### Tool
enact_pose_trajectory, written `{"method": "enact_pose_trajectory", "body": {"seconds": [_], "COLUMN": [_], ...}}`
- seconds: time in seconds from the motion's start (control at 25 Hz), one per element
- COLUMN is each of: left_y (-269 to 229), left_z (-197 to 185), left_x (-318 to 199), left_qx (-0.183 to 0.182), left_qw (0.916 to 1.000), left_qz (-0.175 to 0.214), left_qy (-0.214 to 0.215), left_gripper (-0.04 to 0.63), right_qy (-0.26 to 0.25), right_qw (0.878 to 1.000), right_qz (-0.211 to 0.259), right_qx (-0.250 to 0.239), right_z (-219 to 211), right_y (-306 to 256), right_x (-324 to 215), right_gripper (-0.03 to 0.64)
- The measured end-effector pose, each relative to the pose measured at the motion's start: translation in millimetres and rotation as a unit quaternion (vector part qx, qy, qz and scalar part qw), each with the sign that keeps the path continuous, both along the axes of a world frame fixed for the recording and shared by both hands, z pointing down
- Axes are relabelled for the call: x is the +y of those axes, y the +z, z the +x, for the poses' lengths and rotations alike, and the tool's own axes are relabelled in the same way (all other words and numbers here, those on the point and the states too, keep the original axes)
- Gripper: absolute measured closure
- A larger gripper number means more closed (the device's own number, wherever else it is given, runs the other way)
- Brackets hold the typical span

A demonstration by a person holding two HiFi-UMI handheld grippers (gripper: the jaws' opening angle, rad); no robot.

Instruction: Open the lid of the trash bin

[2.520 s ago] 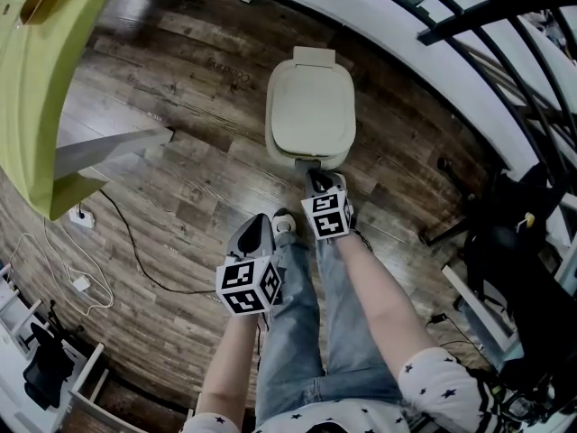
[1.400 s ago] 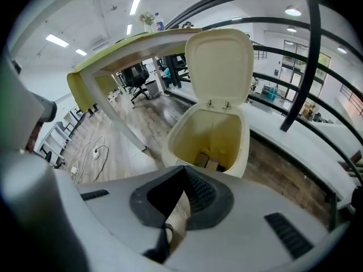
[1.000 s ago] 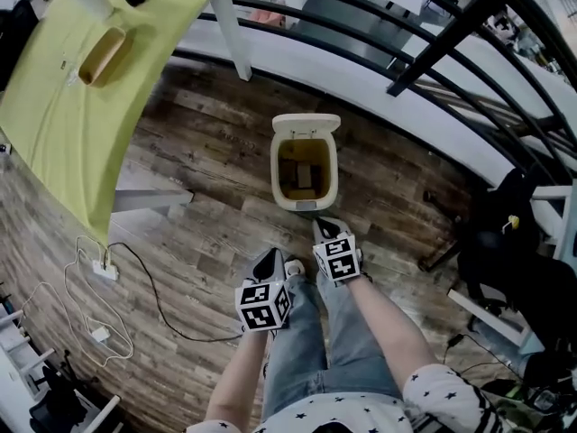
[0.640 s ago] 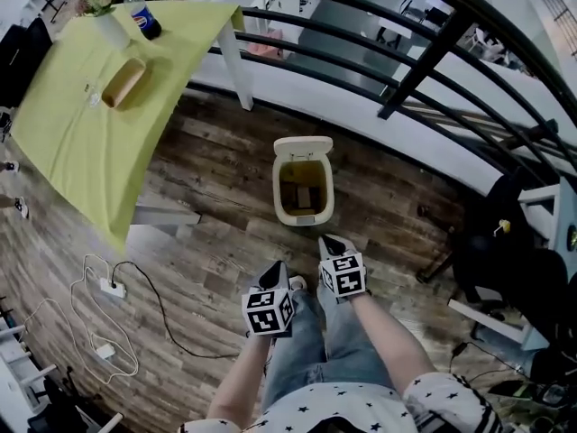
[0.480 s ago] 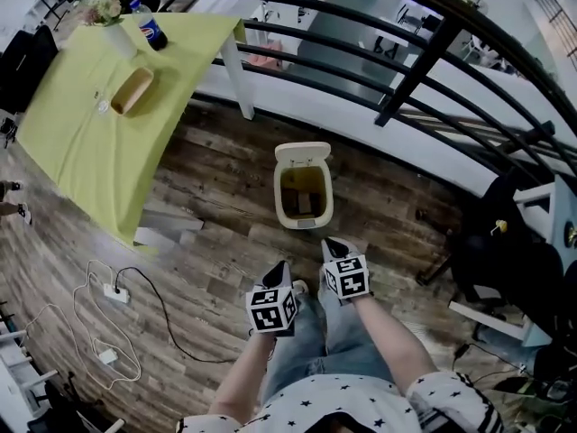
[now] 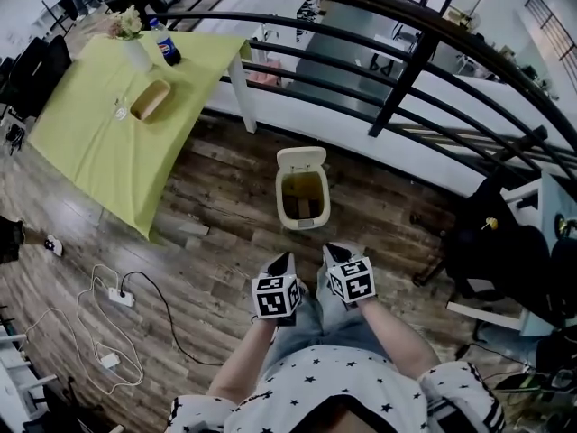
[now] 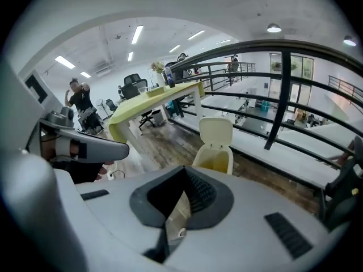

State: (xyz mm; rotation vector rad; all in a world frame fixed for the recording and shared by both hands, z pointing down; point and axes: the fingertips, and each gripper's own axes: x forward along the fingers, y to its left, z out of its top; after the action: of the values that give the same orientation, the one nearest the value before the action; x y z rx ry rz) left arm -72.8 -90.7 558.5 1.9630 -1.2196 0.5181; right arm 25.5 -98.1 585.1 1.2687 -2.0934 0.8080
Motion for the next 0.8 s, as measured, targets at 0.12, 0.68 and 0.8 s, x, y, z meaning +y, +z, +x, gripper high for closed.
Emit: {"method": "enact_pose_trajectory", "body": {"seconds": [0.12,0.68,0.8], "left_y": [-17,-71,-80], "left_z": [4,-2,-9], "left_x": [2,18,19], "left_qx": [0.008,0.005,0.006], "left_qw": [0.9999,0.9987,0.9979], "left_qz": [0.008,0.051,0.064], "left_qy": [-0.001,-0.006,-0.012], "left_gripper": [0.588,0.588,0.588], "right_qy": [-0.014,-0.03,-0.031], "right_qw": [1.0,0.997,0.996], "right_qz": [0.01,0.066,0.076], "right_qx": [0.003,-0.021,-0.026], "right_z": [-4,-13,-14], "right_y": [-18,-93,-103], "right_x": [10,22,24], "right_gripper": [0.623,0.623,0.623]}}
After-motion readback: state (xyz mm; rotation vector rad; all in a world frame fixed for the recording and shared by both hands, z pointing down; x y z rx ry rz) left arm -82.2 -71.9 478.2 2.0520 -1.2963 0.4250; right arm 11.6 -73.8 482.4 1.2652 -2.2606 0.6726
